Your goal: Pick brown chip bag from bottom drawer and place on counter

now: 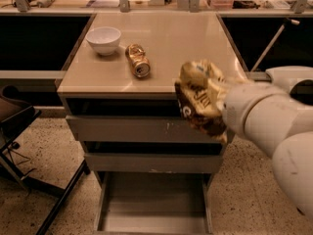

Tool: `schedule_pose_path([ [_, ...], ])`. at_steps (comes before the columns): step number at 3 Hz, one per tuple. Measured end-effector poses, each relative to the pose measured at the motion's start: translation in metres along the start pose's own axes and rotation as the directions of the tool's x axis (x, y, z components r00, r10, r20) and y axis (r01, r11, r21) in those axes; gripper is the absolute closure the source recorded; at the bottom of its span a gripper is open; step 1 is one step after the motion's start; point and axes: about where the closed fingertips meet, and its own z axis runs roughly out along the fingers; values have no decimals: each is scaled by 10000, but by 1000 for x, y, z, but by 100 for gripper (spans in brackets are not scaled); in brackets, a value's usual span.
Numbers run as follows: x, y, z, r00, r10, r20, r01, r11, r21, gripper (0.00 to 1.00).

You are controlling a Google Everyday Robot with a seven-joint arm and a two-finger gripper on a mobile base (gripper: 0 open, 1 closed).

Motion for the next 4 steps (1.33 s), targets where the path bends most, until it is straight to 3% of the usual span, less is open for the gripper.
schedule_pose_path([
  [1,-39,10,-19,9975,-225,675,217,9997,124,100],
  [2,-39,10,-19,9975,-225,675,217,9997,124,100],
  [3,-51,-5,-5,9977,-117,672,110,9999,103,100],
  [4,-80,-68,3,9956,435,834,-487,9969,612,100],
])
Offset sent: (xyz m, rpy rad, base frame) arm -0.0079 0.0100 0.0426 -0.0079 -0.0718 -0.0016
